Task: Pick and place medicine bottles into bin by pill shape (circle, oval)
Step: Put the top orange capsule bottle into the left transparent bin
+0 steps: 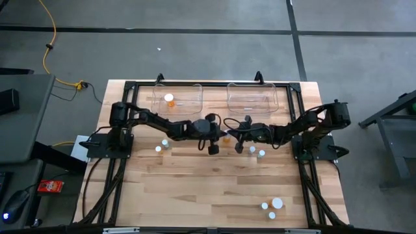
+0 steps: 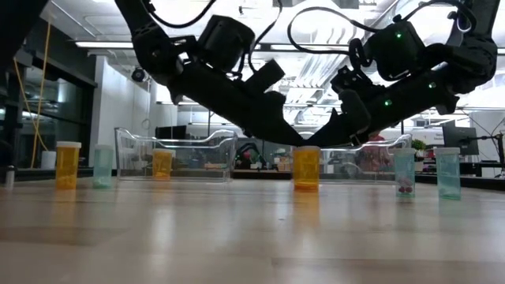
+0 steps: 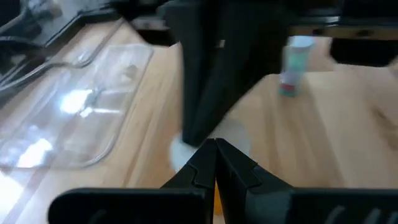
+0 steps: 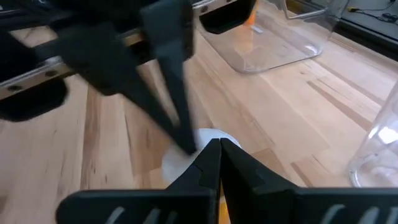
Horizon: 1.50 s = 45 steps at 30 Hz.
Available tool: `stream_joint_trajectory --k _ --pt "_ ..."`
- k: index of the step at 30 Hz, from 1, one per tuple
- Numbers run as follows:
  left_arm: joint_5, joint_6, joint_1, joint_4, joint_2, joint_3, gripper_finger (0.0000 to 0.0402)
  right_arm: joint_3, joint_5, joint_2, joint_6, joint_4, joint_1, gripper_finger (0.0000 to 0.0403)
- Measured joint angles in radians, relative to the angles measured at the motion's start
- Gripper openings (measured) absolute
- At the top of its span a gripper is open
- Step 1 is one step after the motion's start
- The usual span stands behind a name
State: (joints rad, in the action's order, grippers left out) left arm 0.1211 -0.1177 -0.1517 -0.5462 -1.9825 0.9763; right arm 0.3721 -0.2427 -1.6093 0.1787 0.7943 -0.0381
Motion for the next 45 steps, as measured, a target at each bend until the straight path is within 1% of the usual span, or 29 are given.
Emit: stream_joint_trajectory --k 3,8,13,17,24,29,37,41,45 --pt "-0.017 -0.025 0.02 -0.025 0.006 0.002 0.0 0.0 -0.003 0.0 0.0 0.0 -0.001 0.0" --pt "-0.012 -0.042 0.044 -0.019 0.0 0.004 0.0 0.0 -0.008 -0.001 0.0 0.0 -0.001 0.0" --pt "0.054 -0.062 0.044 -0.031 0.0 0.005 0.0 0.0 -0.01 -0.001 0.009 0.0 -0.001 0.0" --pt "0.092 -0.076 0.049 -0.107 0.01 0.006 0.0 0.0 -0.011 -0.001 0.015 0.0 -0.001 0.0" --pt "0.094 0.017 0.056 -0.104 -0.02 0.007 0.0 0.0 -0.011 -0.001 0.016 0.0 -0.001 0.0" --pt "0.156 0.036 0.062 -0.126 -0.046 0.007 0.0 0.0 -0.012 -0.001 0.023 0.001 -0.001 0.0" --pt "0.148 0.084 0.051 -0.132 -0.052 0.007 0.0 -0.001 -0.003 -0.001 0.027 0.003 -0.001 0.0" --pt "0.112 0.104 0.046 -0.136 -0.057 0.007 0.0 -0.001 0.0 -0.001 0.031 0.004 -0.001 0.0" --pt "0.103 0.108 0.047 -0.158 -0.088 0.012 0.0 -0.002 0.0 -0.001 0.031 0.007 -0.001 0.0"
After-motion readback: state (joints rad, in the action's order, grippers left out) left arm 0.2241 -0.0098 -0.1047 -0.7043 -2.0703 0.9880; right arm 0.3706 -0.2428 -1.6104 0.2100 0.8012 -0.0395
